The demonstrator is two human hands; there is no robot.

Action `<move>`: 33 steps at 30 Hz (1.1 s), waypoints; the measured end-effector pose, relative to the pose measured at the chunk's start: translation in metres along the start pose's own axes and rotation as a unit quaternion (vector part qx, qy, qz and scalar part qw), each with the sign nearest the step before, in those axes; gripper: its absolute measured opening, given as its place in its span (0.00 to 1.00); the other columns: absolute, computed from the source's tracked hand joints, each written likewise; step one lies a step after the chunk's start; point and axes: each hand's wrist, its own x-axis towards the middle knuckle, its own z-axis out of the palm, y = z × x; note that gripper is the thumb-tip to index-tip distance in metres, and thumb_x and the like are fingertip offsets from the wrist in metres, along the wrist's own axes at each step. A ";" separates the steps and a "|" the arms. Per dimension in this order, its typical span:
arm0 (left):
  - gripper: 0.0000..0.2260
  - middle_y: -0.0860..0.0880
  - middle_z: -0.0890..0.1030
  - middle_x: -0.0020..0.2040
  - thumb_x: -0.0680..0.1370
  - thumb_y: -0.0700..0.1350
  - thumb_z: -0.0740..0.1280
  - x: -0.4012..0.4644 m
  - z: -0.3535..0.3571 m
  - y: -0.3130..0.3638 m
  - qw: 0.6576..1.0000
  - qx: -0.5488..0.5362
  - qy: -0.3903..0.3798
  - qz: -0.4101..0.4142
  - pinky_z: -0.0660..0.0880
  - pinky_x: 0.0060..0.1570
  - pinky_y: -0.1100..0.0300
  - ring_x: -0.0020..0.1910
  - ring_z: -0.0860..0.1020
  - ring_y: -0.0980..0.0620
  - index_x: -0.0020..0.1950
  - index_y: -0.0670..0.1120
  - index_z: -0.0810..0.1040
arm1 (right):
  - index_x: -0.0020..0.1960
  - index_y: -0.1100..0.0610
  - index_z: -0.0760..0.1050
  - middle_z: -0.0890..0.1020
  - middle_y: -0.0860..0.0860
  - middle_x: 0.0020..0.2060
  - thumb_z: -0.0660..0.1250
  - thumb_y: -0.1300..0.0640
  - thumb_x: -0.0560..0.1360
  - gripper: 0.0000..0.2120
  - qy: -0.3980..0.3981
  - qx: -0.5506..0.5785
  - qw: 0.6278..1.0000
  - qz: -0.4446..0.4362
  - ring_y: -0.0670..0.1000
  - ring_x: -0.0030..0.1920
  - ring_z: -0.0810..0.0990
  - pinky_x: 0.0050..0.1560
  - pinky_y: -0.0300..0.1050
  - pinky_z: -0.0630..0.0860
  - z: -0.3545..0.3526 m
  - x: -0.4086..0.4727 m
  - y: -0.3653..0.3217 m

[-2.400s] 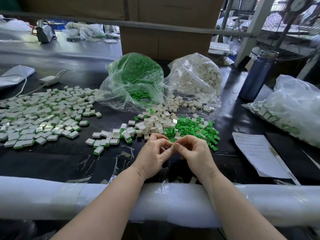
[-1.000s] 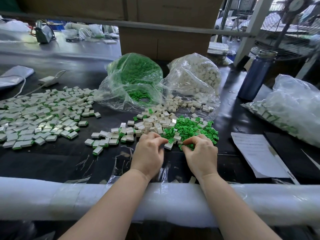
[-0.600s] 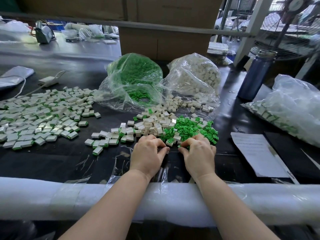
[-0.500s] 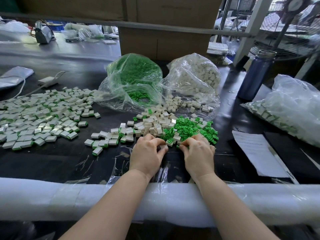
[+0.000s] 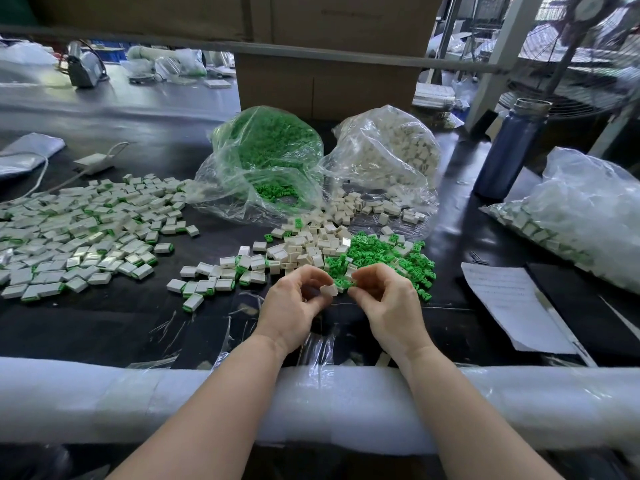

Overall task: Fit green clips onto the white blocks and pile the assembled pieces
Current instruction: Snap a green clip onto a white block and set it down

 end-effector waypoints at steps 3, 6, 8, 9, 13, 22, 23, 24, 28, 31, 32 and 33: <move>0.10 0.52 0.80 0.40 0.72 0.39 0.72 0.000 -0.002 0.001 1.000 -0.018 -0.009 0.001 0.74 0.42 0.68 0.38 0.75 0.59 0.43 0.56 0.79 | 0.44 0.54 0.79 0.81 0.43 0.37 0.71 0.66 0.70 0.08 -0.014 0.045 0.999 0.005 0.41 0.40 0.79 0.46 0.32 0.75 0.000 0.001 0.000; 0.08 0.51 0.80 0.41 0.72 0.40 0.71 0.000 -0.002 0.001 0.999 -0.026 -0.018 0.003 0.75 0.45 0.64 0.39 0.75 0.57 0.43 0.54 0.79 | 0.42 0.54 0.78 0.80 0.44 0.36 0.70 0.67 0.71 0.09 -0.029 0.058 0.998 -0.004 0.39 0.37 0.78 0.43 0.29 0.74 0.000 0.000 -0.001; 0.06 0.51 0.80 0.41 0.73 0.41 0.71 0.000 -0.002 0.002 0.999 -0.033 -0.019 -0.001 0.76 0.47 0.60 0.41 0.76 0.55 0.43 0.52 0.78 | 0.41 0.53 0.77 0.80 0.44 0.36 0.70 0.66 0.71 0.09 -0.035 0.050 0.998 -0.004 0.39 0.38 0.78 0.43 0.29 0.74 0.000 0.000 -0.001; 0.06 0.51 0.80 0.42 0.73 0.41 0.71 0.000 -0.002 0.002 0.999 -0.035 -0.020 -0.003 0.76 0.49 0.58 0.41 0.77 0.55 0.42 0.52 0.78 | 0.41 0.52 0.77 0.80 0.44 0.36 0.70 0.66 0.72 0.09 -0.033 0.038 0.999 0.000 0.40 0.39 0.78 0.44 0.31 0.74 0.001 0.000 0.000; 0.03 0.49 0.81 0.42 0.73 0.44 0.70 -0.001 -0.002 0.002 0.999 -0.039 -0.028 -0.017 0.77 0.52 0.54 0.43 0.79 0.52 0.43 0.52 0.79 | 0.42 0.53 0.75 0.79 0.46 0.37 0.68 0.63 0.74 0.06 0.005 -0.059 0.998 0.025 0.49 0.42 0.78 0.48 0.42 0.75 0.001 0.002 0.004; 0.05 0.50 0.82 0.42 0.74 0.44 0.70 0.000 -0.001 0.001 0.999 -0.020 -0.047 -0.011 0.76 0.55 0.50 0.45 0.80 0.51 0.43 0.55 0.80 | 0.41 0.53 0.78 0.81 0.45 0.36 0.69 0.67 0.72 0.09 -0.056 0.076 0.995 -0.008 0.39 0.38 0.78 0.44 0.31 0.74 -0.001 -0.002 -0.004; 0.06 0.50 0.83 0.42 0.74 0.43 0.70 0.000 -0.001 0.001 0.999 -0.021 -0.047 -0.011 0.76 0.56 0.50 0.46 0.80 0.50 0.42 0.56 0.80 | 0.41 0.55 0.78 0.80 0.45 0.36 0.69 0.67 0.72 0.08 -0.060 0.073 0.995 -0.005 0.39 0.37 0.78 0.43 0.32 0.74 -0.001 -0.001 -0.004; 0.07 0.50 0.83 0.42 0.74 0.43 0.70 0.000 -0.001 0.001 0.999 -0.021 -0.046 -0.011 0.75 0.56 0.50 0.46 0.80 0.50 0.42 0.56 0.80 | 0.41 0.56 0.79 0.80 0.46 0.35 0.69 0.67 0.71 0.07 -0.064 0.070 0.995 -0.002 0.39 0.36 0.77 0.43 0.32 0.74 -0.001 -0.002 -0.004; 0.08 0.50 0.84 0.42 0.73 0.41 0.70 0.000 -0.002 0.002 0.999 -0.025 -0.044 -0.010 0.75 0.56 0.50 0.47 0.80 0.49 0.42 0.56 0.81 | 0.41 0.57 0.79 0.80 0.47 0.33 0.70 0.68 0.71 0.06 -0.069 0.080 0.994 0.006 0.40 0.35 0.77 0.41 0.33 0.74 0.000 -0.003 -0.005; 0.06 0.50 0.84 0.43 0.73 0.41 0.70 -0.001 -0.001 0.003 0.999 -0.029 -0.043 -0.003 0.76 0.55 0.53 0.47 0.81 0.50 0.43 0.53 0.82 | 0.43 0.55 0.77 0.79 0.49 0.33 0.70 0.67 0.71 0.08 -0.071 0.088 0.993 0.019 0.44 0.34 0.76 0.38 0.35 0.74 -0.001 -0.003 -0.006; 0.06 0.51 0.84 0.43 0.73 0.41 0.70 -0.001 -0.001 0.003 0.999 -0.029 -0.045 0.000 0.76 0.55 0.55 0.47 0.81 0.51 0.43 0.53 0.82 | 0.43 0.54 0.76 0.79 0.50 0.33 0.70 0.67 0.71 0.08 -0.070 0.085 0.994 0.023 0.44 0.34 0.75 0.38 0.35 0.73 -0.001 -0.003 -0.006; 0.06 0.51 0.84 0.42 0.73 0.40 0.70 -0.002 0.000 0.003 0.998 -0.031 -0.046 0.001 0.76 0.54 0.57 0.46 0.81 0.52 0.43 0.52 0.83 | 0.43 0.54 0.76 0.79 0.51 0.34 0.70 0.67 0.71 0.09 -0.069 0.082 0.994 0.026 0.45 0.34 0.75 0.38 0.36 0.73 -0.002 -0.003 -0.006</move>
